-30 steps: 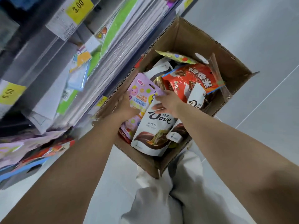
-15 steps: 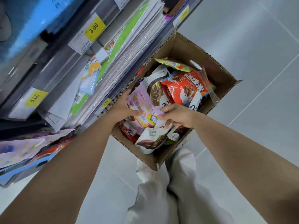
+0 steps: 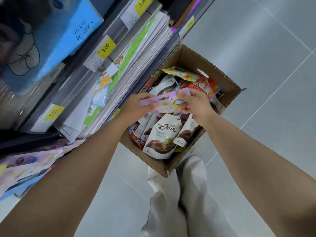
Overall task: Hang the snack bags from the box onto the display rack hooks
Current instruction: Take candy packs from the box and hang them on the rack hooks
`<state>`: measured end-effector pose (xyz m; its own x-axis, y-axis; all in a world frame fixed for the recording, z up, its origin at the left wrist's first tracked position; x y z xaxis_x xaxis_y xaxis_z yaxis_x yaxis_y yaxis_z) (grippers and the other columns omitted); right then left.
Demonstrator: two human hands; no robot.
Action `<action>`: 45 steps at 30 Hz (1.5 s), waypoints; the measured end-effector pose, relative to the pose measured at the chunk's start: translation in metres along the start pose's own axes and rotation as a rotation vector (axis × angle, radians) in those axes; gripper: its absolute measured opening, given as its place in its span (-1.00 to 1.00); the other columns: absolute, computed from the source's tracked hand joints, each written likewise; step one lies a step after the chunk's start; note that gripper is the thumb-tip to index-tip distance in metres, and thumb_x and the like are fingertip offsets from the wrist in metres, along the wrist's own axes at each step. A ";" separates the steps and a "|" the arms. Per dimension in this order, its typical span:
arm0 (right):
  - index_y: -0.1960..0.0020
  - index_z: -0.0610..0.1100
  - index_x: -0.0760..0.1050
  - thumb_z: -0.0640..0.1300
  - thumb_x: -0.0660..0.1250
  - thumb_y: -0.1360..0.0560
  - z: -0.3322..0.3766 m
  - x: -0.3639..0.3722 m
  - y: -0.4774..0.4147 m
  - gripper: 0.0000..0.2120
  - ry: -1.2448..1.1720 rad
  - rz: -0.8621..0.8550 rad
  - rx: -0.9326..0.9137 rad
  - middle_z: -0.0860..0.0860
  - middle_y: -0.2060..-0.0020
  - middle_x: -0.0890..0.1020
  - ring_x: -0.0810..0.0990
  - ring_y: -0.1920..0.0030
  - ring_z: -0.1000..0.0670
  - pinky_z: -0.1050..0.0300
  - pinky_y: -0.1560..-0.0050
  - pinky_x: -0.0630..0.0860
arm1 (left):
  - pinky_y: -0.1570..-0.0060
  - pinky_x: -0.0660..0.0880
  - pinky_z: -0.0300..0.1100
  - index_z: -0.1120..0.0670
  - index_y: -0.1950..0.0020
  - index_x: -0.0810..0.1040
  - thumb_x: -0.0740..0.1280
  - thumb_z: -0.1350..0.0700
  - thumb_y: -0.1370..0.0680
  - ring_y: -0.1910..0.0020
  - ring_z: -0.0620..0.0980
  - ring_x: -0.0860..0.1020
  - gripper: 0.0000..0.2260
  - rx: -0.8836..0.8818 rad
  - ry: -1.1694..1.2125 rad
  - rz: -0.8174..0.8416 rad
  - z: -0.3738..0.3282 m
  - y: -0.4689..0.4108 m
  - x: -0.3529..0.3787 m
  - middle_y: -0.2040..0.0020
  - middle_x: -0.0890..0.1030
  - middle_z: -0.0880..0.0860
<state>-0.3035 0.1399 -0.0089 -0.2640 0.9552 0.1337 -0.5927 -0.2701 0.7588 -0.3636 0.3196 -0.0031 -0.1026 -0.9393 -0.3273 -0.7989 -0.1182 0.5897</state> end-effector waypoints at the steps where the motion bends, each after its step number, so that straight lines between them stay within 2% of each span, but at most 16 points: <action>1: 0.20 -0.14 0.52 -0.15 0.34 -0.52 0.001 0.002 -0.005 -0.87 -0.011 0.027 0.030 0.01 0.49 0.58 0.53 0.58 0.08 0.32 0.57 0.37 | 0.09 0.47 -0.15 -0.05 0.01 0.61 0.40 0.10 -0.50 0.04 -0.03 0.57 -0.90 0.012 -0.077 -0.020 -0.004 -0.004 -0.001 0.06 0.63 -0.04; 4: 0.04 -0.12 0.50 0.04 0.33 -0.51 -0.002 0.004 -0.024 -0.78 0.147 0.067 0.187 -0.05 0.31 0.60 0.57 0.51 0.08 0.29 0.49 0.42 | 0.26 0.31 -0.19 0.01 0.02 0.65 0.35 0.07 -0.51 0.10 0.05 0.55 -0.89 0.083 -0.523 -0.131 -0.018 -0.018 -0.003 0.12 0.64 0.02; 6: 0.03 -0.09 0.48 0.23 0.29 -0.46 -0.002 -0.007 -0.041 -0.62 0.246 -0.061 0.262 -0.01 0.33 0.57 0.54 0.51 0.09 0.28 0.47 0.35 | 0.26 0.25 -0.20 0.02 0.04 0.62 0.30 0.05 -0.53 0.07 0.10 0.55 -0.88 0.147 -0.706 -0.195 -0.026 -0.026 -0.002 0.11 0.65 0.04; 10: 0.10 -0.19 0.46 0.26 0.24 -0.48 -0.005 -0.039 -0.076 -0.53 0.006 -0.329 0.369 -0.07 0.37 0.59 0.53 0.52 0.05 0.37 0.58 0.36 | 0.27 0.23 -0.17 0.06 0.03 0.55 0.21 -0.04 -0.58 0.06 0.13 0.54 -0.79 0.233 -0.842 -0.243 -0.032 -0.043 0.003 0.09 0.62 0.06; 12: 0.08 -0.22 0.42 0.24 0.22 -0.50 -0.012 -0.046 -0.090 -0.52 -0.123 -0.357 0.429 -0.11 0.34 0.58 0.55 0.60 0.04 0.31 0.62 0.44 | 0.28 0.25 -0.16 0.09 0.01 0.52 0.16 -0.04 -0.61 0.07 0.15 0.55 -0.76 0.252 -0.860 -0.249 -0.029 -0.051 0.004 0.09 0.62 0.09; 15: 0.18 -0.22 0.39 0.16 0.20 -0.55 -0.017 -0.046 -0.107 -0.58 -0.132 -0.326 0.431 -0.10 0.38 0.53 0.56 0.49 0.04 0.22 0.55 0.55 | 0.27 0.28 -0.14 0.10 -0.03 0.52 0.14 0.01 -0.63 0.08 0.18 0.54 -0.78 0.251 -0.799 -0.264 -0.018 -0.052 0.001 0.09 0.62 0.10; 19: 0.22 -0.22 0.36 -0.12 0.14 -0.61 -0.015 -0.046 -0.116 -0.74 -0.129 -0.336 0.396 -0.06 0.35 0.48 0.49 0.61 0.09 0.29 0.61 0.46 | 0.31 0.23 -0.17 0.13 -0.02 0.54 0.16 0.07 -0.63 0.16 0.18 0.54 -0.80 0.252 -0.734 -0.291 -0.009 -0.031 -0.004 0.14 0.63 0.11; 20: 0.19 -0.22 0.37 -0.17 0.12 -0.61 -0.014 -0.045 -0.114 -0.77 -0.116 -0.345 0.380 -0.05 0.33 0.47 0.51 0.56 0.10 0.26 0.55 0.50 | 0.32 0.24 -0.17 0.14 -0.02 0.54 0.17 0.08 -0.63 0.19 0.17 0.53 -0.80 0.241 -0.721 -0.298 -0.007 -0.023 -0.006 0.16 0.63 0.10; 23: -0.08 -0.19 0.43 -0.26 0.12 -0.60 -0.013 -0.041 -0.099 -0.86 -0.132 -0.330 0.312 -0.05 0.26 0.49 0.53 0.24 0.07 0.14 0.04 0.59 | 0.34 0.22 -0.18 0.12 0.00 0.56 0.20 0.13 -0.61 0.23 0.12 0.52 -0.84 0.177 -0.653 -0.302 -0.002 0.006 -0.011 0.17 0.64 0.09; 28: -0.19 -0.20 0.40 -0.24 0.10 -0.59 0.004 -0.036 -0.057 -0.79 -0.182 -0.224 0.192 -0.02 0.08 0.55 0.53 -0.10 0.05 0.13 -0.10 0.56 | 0.29 0.23 -0.17 0.08 -0.11 0.57 0.16 0.08 -0.63 0.11 0.19 0.54 -0.79 -0.020 -0.611 -0.249 0.006 0.051 -0.014 0.11 0.61 0.13; 31: -0.24 -0.19 0.45 -0.18 0.12 -0.59 0.011 -0.036 -0.025 -0.72 -0.271 -0.184 0.153 -0.04 -0.03 0.63 0.62 0.03 0.08 0.19 0.06 0.60 | 0.24 0.29 -0.14 0.11 -0.16 0.54 0.13 0.09 -0.64 0.03 0.22 0.54 -0.76 -0.134 -0.668 -0.229 0.004 0.068 -0.018 0.01 0.61 0.19; 34: -0.26 -0.10 0.42 -0.25 0.12 -0.54 0.013 -0.044 0.010 -0.69 -0.348 -0.166 0.121 -0.04 0.12 0.67 0.67 0.10 0.02 0.11 -0.03 0.60 | 0.19 0.30 -0.13 0.14 -0.16 0.51 0.12 0.13 -0.64 -0.02 0.23 0.54 -0.78 -0.208 -0.672 -0.234 0.001 0.085 -0.023 -0.03 0.61 0.22; 37: -0.23 -0.10 0.43 -0.32 0.12 -0.52 -0.002 -0.053 0.043 -0.67 -0.199 -0.121 0.165 -0.05 0.10 0.66 0.66 0.06 -0.03 0.13 0.05 0.62 | 0.15 0.35 -0.07 0.15 -0.16 0.47 0.12 0.16 -0.63 -0.03 0.27 0.54 -0.80 -0.279 -0.675 -0.260 0.001 0.096 -0.024 -0.04 0.60 0.26; 39: 0.06 -0.24 0.49 -0.36 0.16 -0.51 -0.020 -0.060 0.058 -0.86 -0.027 -0.102 0.219 -0.10 0.16 0.67 0.65 0.13 -0.02 0.14 0.10 0.60 | 0.15 0.35 -0.08 0.15 -0.17 0.46 0.11 0.18 -0.62 -0.06 0.25 0.54 -0.80 -0.330 -0.683 -0.254 0.000 0.099 -0.021 -0.09 0.59 0.23; 42: 0.48 -0.10 0.29 -0.36 0.33 -0.43 -0.050 -0.068 0.066 -0.61 0.427 -0.061 0.249 0.00 0.53 0.41 0.45 0.41 0.02 0.20 0.31 0.46 | 0.12 0.36 -0.05 0.15 -0.16 0.47 0.13 0.17 -0.62 -0.08 0.25 0.52 -0.81 -0.351 -0.706 -0.206 0.003 0.095 -0.010 -0.10 0.57 0.24; 45: 0.46 -0.09 0.28 -0.34 0.41 -0.33 -0.077 -0.061 0.065 -0.64 0.760 0.029 0.278 -0.02 0.46 0.39 0.43 0.33 -0.04 0.19 0.31 0.36 | 0.12 0.37 -0.06 0.16 -0.11 0.49 0.18 0.18 -0.59 -0.05 0.24 0.53 -0.84 -0.325 -0.689 -0.111 0.013 0.085 0.009 -0.05 0.57 0.25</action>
<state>-0.3847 0.0544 -0.0170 -0.7807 0.5777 -0.2384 -0.3932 -0.1576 0.9058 -0.4399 0.3051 0.0345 -0.4632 -0.5168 -0.7200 -0.6223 -0.3887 0.6794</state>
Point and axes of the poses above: each hand's wrist, its own y-axis away from the middle knuckle, its own x-axis out of the palm, z = x × y, the point moved 6 cm from there along -y, towards the middle knuckle
